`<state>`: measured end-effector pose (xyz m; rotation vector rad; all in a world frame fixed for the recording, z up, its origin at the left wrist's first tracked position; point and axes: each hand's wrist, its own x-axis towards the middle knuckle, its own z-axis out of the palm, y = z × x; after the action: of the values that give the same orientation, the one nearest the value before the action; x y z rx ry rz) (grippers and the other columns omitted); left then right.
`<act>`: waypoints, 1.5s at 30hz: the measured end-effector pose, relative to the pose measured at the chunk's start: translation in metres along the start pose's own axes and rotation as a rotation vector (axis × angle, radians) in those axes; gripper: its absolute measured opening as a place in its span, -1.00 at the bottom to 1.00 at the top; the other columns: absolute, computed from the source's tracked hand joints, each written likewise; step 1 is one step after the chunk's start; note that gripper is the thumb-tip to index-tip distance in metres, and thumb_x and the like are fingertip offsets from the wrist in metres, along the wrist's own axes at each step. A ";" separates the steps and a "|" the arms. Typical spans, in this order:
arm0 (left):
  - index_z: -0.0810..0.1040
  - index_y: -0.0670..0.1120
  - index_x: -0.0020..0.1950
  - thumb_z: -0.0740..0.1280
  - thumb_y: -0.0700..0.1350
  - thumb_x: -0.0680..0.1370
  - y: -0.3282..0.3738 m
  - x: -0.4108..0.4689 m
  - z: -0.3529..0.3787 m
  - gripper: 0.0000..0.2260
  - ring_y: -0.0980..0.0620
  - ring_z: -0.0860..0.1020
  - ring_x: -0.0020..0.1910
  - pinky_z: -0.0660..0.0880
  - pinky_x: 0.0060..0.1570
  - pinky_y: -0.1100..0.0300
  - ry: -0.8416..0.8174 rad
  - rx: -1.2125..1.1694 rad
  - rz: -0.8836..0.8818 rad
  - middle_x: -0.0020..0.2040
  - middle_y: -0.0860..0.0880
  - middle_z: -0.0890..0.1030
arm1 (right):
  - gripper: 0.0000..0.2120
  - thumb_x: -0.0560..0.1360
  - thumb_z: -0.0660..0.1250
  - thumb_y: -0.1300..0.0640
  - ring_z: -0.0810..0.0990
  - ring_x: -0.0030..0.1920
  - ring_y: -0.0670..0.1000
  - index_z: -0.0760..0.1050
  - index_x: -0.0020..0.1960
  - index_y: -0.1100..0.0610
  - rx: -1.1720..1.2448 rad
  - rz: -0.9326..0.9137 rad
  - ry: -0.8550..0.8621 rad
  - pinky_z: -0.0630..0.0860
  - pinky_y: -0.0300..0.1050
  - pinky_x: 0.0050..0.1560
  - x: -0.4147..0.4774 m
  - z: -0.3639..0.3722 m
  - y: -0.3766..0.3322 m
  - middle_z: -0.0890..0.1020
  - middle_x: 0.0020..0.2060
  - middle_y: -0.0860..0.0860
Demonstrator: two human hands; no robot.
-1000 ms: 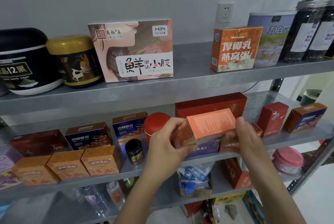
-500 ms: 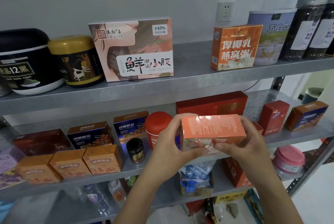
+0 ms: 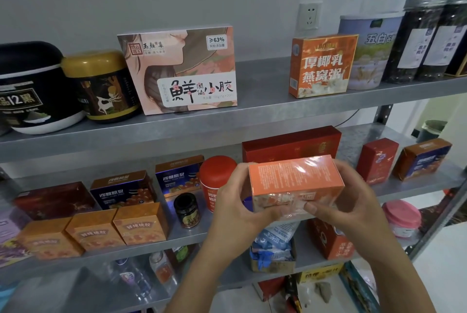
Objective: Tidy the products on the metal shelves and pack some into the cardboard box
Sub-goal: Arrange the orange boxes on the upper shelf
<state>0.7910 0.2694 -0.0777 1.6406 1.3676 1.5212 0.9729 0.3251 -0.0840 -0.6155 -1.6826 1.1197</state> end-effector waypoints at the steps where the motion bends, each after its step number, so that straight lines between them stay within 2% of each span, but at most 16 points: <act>1: 0.48 0.08 0.08 0.56 -0.08 0.30 0.001 0.000 -0.001 -0.57 0.21 0.61 0.03 0.56 0.00 0.31 0.001 -0.035 -0.017 0.01 0.21 0.63 | -0.37 0.22 0.56 -0.18 0.63 0.11 -0.04 0.47 0.23 -0.10 0.023 0.014 -0.007 0.57 -0.25 0.04 -0.001 -0.001 0.001 0.62 0.11 -0.04; 4: 0.49 -0.02 0.09 0.60 -0.14 0.26 0.001 -0.002 0.001 -0.53 0.11 0.66 -0.01 0.59 -0.09 0.26 0.058 -0.226 -0.069 -0.02 0.10 0.67 | -0.37 0.25 0.50 -0.06 0.62 0.12 -0.01 0.44 0.29 -0.02 0.085 0.078 0.040 0.57 -0.24 0.04 -0.006 0.001 0.010 0.62 0.13 -0.02; 8: 0.50 0.00 0.10 0.59 -0.13 0.24 0.002 -0.006 0.008 -0.51 0.04 0.68 -0.04 0.60 -0.18 0.23 0.161 -0.457 -0.195 -0.06 0.05 0.69 | -0.33 0.16 0.54 -0.26 0.64 0.07 0.12 0.54 0.18 0.02 0.161 0.204 0.153 0.60 -0.08 -0.04 -0.011 0.009 0.022 0.65 0.03 0.06; 10: 0.48 0.06 0.18 0.62 -0.03 0.27 0.001 -0.007 0.008 -0.45 0.03 0.67 0.02 0.60 -0.17 0.24 0.136 -0.469 -0.206 -0.01 0.07 0.67 | -0.29 0.09 0.56 -0.33 0.65 0.03 0.14 0.58 0.11 0.04 0.203 0.212 0.203 0.58 -0.02 -0.01 -0.009 0.011 0.023 0.66 -0.01 0.09; 14: 0.52 0.11 0.21 0.45 0.18 0.26 0.000 -0.006 -0.006 -0.46 0.03 0.65 0.05 0.58 -0.16 0.26 0.106 -0.420 -0.222 0.06 0.07 0.65 | -0.43 0.04 0.59 -0.29 0.67 -0.13 0.07 0.65 -0.06 0.00 0.246 0.198 0.203 0.59 -0.12 -0.13 -0.003 0.006 0.019 0.69 -0.14 0.05; 17: 0.50 0.08 0.25 0.49 0.17 0.33 0.002 -0.007 -0.015 -0.47 0.06 0.64 0.09 0.58 -0.07 0.25 -0.027 -0.300 -0.278 0.08 0.07 0.67 | -0.65 0.14 0.51 -0.10 0.66 -0.17 0.06 0.64 -0.12 0.01 0.232 0.195 0.179 0.56 -0.11 -0.16 0.002 0.001 0.013 0.68 -0.20 0.04; 19: 0.49 0.05 0.25 0.53 0.07 0.38 0.003 -0.008 -0.014 -0.52 0.10 0.66 0.03 0.59 -0.08 0.28 -0.097 -0.305 -0.346 0.04 0.09 0.69 | -0.68 0.17 0.47 -0.09 0.66 -0.15 0.08 0.62 -0.13 0.02 0.180 0.212 0.145 0.55 -0.05 -0.11 0.007 0.000 0.011 0.67 -0.19 0.05; 23: 0.55 -0.10 0.16 0.41 -0.01 0.37 0.002 -0.009 -0.006 -0.61 0.06 0.69 -0.07 0.59 -0.15 0.31 0.019 -0.358 -0.367 -0.04 0.02 0.72 | -0.58 0.19 0.48 -0.14 0.69 -0.11 0.06 0.58 0.00 -0.01 0.183 0.331 0.098 0.56 -0.11 -0.12 0.016 0.006 0.009 0.69 -0.10 0.05; 27: 0.57 -0.10 0.11 0.41 -0.08 0.44 0.000 -0.008 -0.003 -0.74 0.01 0.70 -0.08 0.63 -0.13 0.23 0.162 -0.421 -0.407 -0.07 -0.01 0.73 | -0.44 0.28 0.53 -0.01 0.69 0.01 0.10 0.47 0.23 0.04 0.317 0.479 -0.004 0.63 -0.11 -0.12 0.011 0.015 0.007 0.69 0.04 0.05; 29: 0.57 -0.09 0.08 0.40 -0.13 0.49 0.000 -0.006 -0.003 -0.82 0.03 0.70 -0.11 0.62 -0.19 0.25 0.209 -0.434 -0.413 -0.10 0.01 0.73 | -0.53 0.37 0.52 0.08 0.69 0.02 0.09 0.48 0.24 0.11 0.313 0.531 -0.048 0.63 -0.08 -0.06 0.007 0.020 0.007 0.70 0.03 0.06; 32: 0.56 -0.07 0.06 0.39 -0.14 0.50 0.000 -0.005 -0.004 -0.85 0.09 0.70 -0.17 0.57 -0.28 0.34 0.217 -0.435 -0.414 -0.14 0.06 0.72 | -0.57 0.34 0.42 0.13 0.69 0.01 0.10 0.54 0.19 0.22 0.293 0.543 -0.022 0.63 -0.06 -0.01 0.005 0.023 0.008 0.71 0.00 0.10; 37: 0.57 -0.02 0.04 0.38 -0.11 0.52 -0.003 -0.004 -0.004 -0.89 0.11 0.70 -0.15 0.56 -0.25 0.36 0.181 -0.408 -0.399 -0.13 0.07 0.72 | -0.61 0.32 0.44 0.16 0.71 -0.05 0.10 0.57 0.13 0.23 0.290 0.519 0.043 0.64 -0.15 -0.12 0.005 0.024 0.007 0.71 -0.04 0.13; 39: 0.56 0.03 0.06 0.38 -0.02 0.52 -0.007 -0.002 -0.005 -0.86 0.14 0.69 -0.12 0.56 -0.23 0.36 0.144 -0.327 -0.400 -0.08 0.09 0.72 | -0.58 0.28 0.46 0.14 0.71 -0.07 0.09 0.58 0.12 0.24 0.270 0.498 0.089 0.64 -0.15 -0.13 0.003 0.026 0.006 0.72 -0.07 0.11; 41: 0.51 0.09 0.16 0.37 0.13 0.49 -0.014 -0.002 -0.004 -0.71 0.18 0.65 -0.01 0.59 -0.09 0.29 0.146 -0.090 -0.367 0.08 0.10 0.67 | -0.58 0.25 0.50 0.11 0.71 -0.11 0.02 0.59 0.08 0.20 0.189 0.450 0.183 0.62 -0.21 -0.17 0.001 0.030 0.003 0.73 -0.11 0.05; 43: 0.41 0.20 0.31 0.36 0.15 0.50 -0.017 -0.003 -0.002 -0.62 0.21 0.54 0.17 0.56 0.07 0.22 0.227 0.119 -0.275 0.25 0.18 0.52 | -0.65 0.27 0.56 0.11 0.69 -0.15 -0.13 0.59 0.02 0.11 -0.056 0.355 0.328 0.59 -0.30 -0.22 0.000 0.036 0.000 0.72 -0.16 -0.03; 45: 0.41 0.31 0.27 0.33 0.15 0.54 -0.010 -0.004 0.001 -0.69 0.26 0.49 0.23 0.52 0.07 0.31 0.219 0.082 -0.190 0.26 0.23 0.48 | -0.69 0.30 0.57 0.05 0.65 -0.16 -0.25 0.55 -0.02 0.00 -0.277 0.250 0.444 0.56 -0.38 -0.23 0.000 0.043 -0.004 0.68 -0.19 -0.15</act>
<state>0.7891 0.2697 -0.0888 1.3767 1.6709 1.5849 0.9337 0.3061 -0.0840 -1.1842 -1.4035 0.8411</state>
